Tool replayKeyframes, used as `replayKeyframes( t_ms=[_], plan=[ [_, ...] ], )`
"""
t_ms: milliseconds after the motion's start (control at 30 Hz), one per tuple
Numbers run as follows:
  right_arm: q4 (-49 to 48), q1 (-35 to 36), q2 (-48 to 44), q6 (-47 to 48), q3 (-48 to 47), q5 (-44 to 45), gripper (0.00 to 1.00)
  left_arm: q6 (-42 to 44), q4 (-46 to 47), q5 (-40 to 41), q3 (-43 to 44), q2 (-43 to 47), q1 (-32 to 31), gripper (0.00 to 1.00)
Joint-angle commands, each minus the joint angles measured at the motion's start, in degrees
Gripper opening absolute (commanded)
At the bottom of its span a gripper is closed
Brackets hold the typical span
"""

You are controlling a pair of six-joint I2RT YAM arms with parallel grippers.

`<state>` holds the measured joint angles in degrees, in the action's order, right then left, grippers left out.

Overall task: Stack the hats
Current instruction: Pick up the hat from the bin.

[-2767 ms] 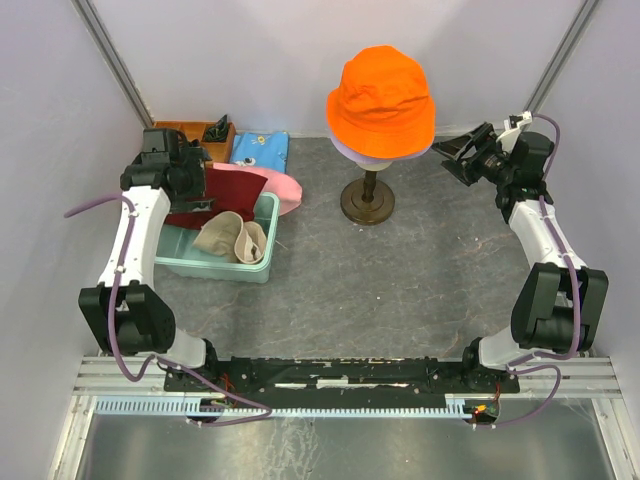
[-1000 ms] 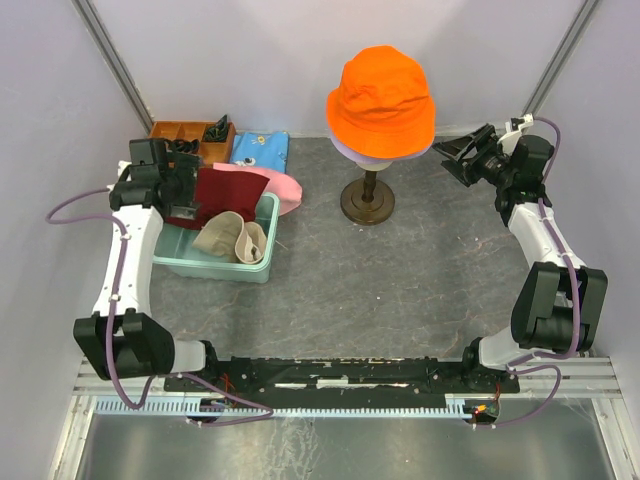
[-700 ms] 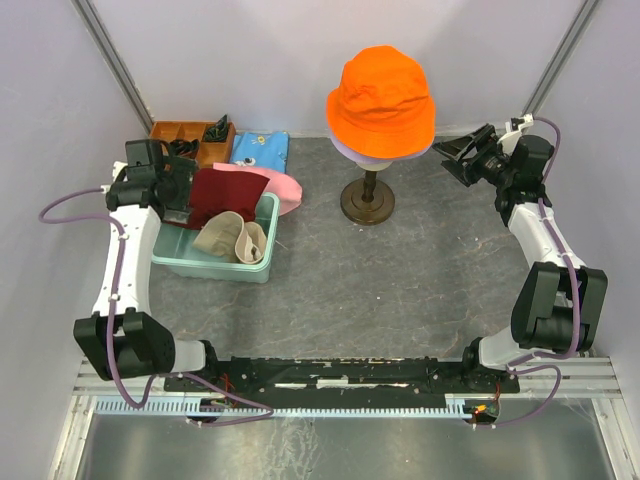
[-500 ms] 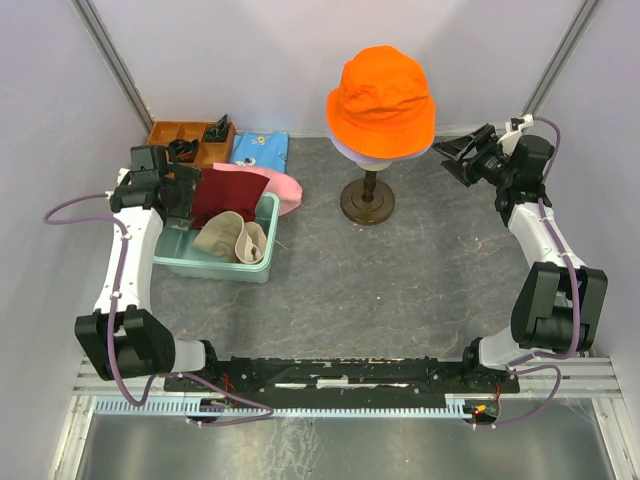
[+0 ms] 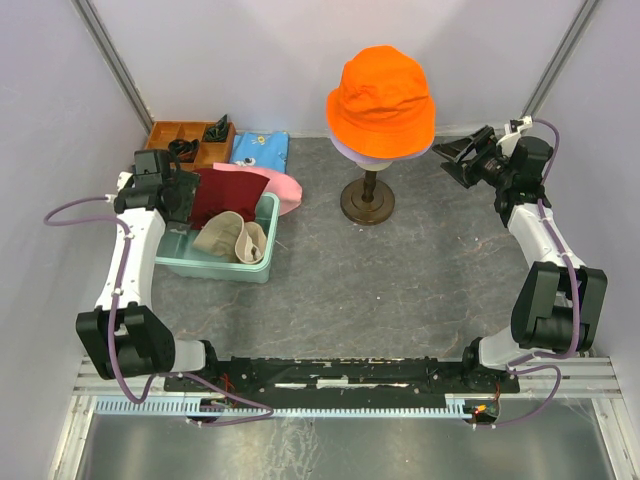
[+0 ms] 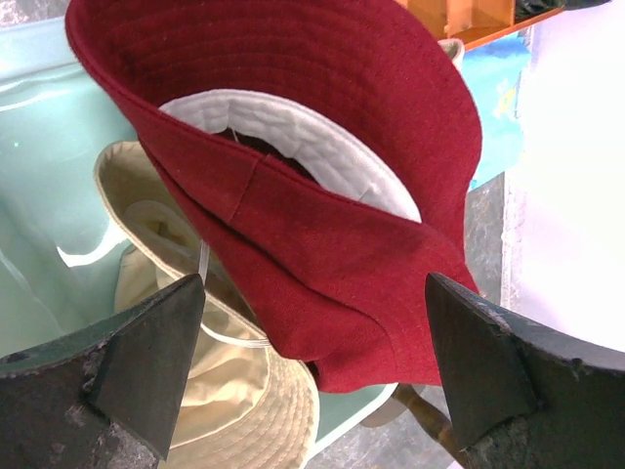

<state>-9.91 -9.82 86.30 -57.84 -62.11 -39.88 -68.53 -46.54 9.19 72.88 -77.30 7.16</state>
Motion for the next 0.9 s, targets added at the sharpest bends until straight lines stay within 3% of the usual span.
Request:
replayKeyframes(
  t_ms=[0,333,467,567,733,867],
  plan=[
    [-3.23,-0.2,-1.46,0.41,-0.1,-0.2,0.79,1.71,4.94,3.36,-0.4,-0.23,0.09,0.99],
    [-3.35,-0.24,-1.01,0.32,-0.59,-0.16,0.79,1.19,10.35,3.65,-6.89,0.53,0.04,1.0],
    [-3.37,-0.2,-1.03,0.28,-0.57,-0.24,0.79,0.5,12.32,4.06,-7.92,0.85,-0.01,0.94],
    [-3.37,-0.2,-1.15,0.27,-0.63,-0.2,0.79,-0.04,13.22,4.24,-7.76,0.75,-0.03,0.81],
    [-3.46,-0.21,-1.4,0.28,-0.5,-0.35,0.79,-0.62,14.75,4.57,-7.93,1.17,-0.05,0.4],
    [-3.45,-0.26,-1.56,0.28,-0.53,-0.38,0.79,0.31,15.85,3.96,-7.64,1.93,-0.1,0.16]
  ],
)
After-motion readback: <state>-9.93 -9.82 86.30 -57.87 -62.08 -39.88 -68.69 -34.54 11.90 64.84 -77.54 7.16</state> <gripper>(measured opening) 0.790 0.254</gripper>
